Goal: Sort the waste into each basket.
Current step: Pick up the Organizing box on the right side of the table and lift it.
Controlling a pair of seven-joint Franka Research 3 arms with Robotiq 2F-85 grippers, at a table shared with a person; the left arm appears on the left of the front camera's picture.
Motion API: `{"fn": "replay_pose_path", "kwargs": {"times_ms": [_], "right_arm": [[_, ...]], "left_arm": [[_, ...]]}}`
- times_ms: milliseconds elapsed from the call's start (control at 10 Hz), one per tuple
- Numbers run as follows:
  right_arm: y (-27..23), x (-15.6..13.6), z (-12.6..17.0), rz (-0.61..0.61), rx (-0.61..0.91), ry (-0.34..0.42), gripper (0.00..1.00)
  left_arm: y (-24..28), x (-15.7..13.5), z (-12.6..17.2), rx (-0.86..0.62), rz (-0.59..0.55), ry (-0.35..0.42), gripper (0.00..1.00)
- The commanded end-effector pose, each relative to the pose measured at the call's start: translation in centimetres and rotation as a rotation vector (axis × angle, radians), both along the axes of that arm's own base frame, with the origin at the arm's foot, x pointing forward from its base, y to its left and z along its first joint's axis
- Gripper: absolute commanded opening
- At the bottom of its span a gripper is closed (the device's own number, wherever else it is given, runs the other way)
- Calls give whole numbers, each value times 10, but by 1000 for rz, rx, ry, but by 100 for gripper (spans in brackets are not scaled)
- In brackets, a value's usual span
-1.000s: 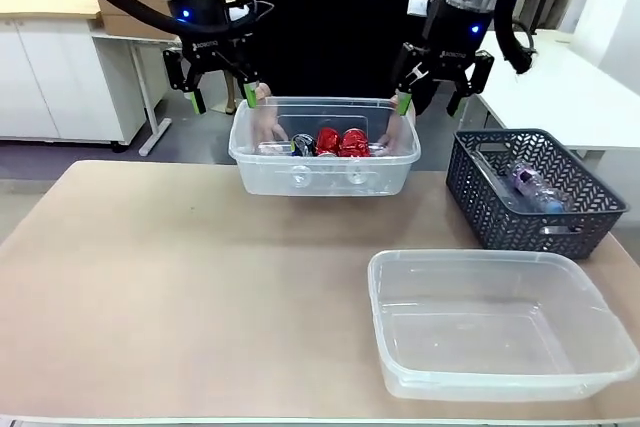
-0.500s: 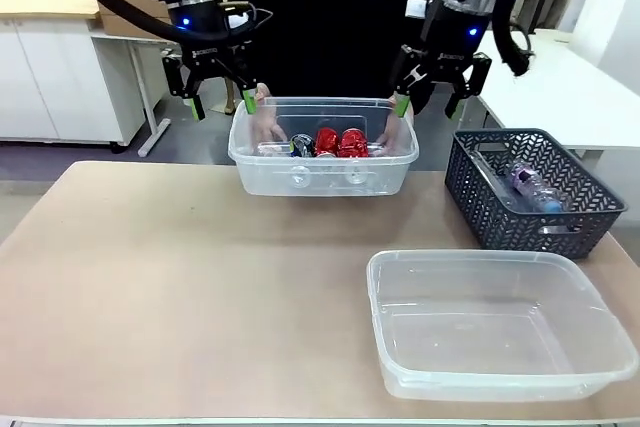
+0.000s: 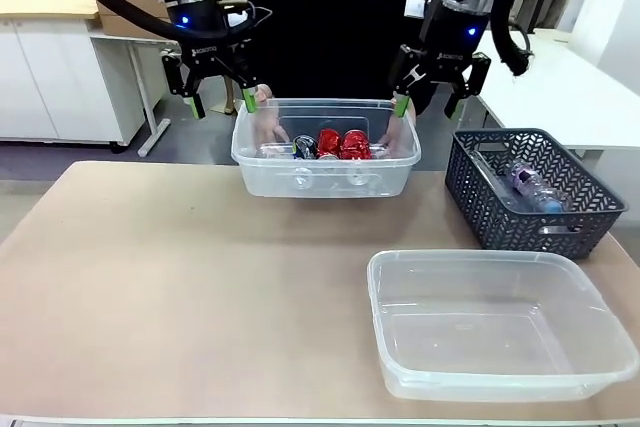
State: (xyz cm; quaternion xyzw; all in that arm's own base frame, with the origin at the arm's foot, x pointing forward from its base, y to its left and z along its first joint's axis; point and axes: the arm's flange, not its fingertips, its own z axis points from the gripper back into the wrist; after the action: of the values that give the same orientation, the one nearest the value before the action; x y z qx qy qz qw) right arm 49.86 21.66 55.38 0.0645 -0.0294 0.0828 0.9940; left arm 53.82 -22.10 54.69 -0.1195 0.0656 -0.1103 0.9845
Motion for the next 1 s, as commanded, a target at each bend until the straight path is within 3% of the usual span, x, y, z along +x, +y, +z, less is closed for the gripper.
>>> {"fn": "replay_pose_path", "kwargs": {"times_ms": [0,100,200,400,600,700,900], "right_arm": [[0,0,0,-1,1,-1,100],[0,0,0,-1,1,-1,100],[0,0,0,0,0,0,100],[-43,-91,25,8,99,-92,100],[-82,-171,36,8,216,-112,100],[-98,-204,33,4,233,-114,100],[-117,-248,21,-58,210,-161,100]], "left_arm": [[1,-1,1,1,2,-1,100],[0,0,0,0,0,0,100],[-3,-30,10,-13,-80,-14,100],[4,-108,27,31,-100,-46,100],[16,-178,41,12,-85,-95,100],[19,-210,41,-12,-113,-112,100],[14,-244,29,-41,-139,-113,100]]}}
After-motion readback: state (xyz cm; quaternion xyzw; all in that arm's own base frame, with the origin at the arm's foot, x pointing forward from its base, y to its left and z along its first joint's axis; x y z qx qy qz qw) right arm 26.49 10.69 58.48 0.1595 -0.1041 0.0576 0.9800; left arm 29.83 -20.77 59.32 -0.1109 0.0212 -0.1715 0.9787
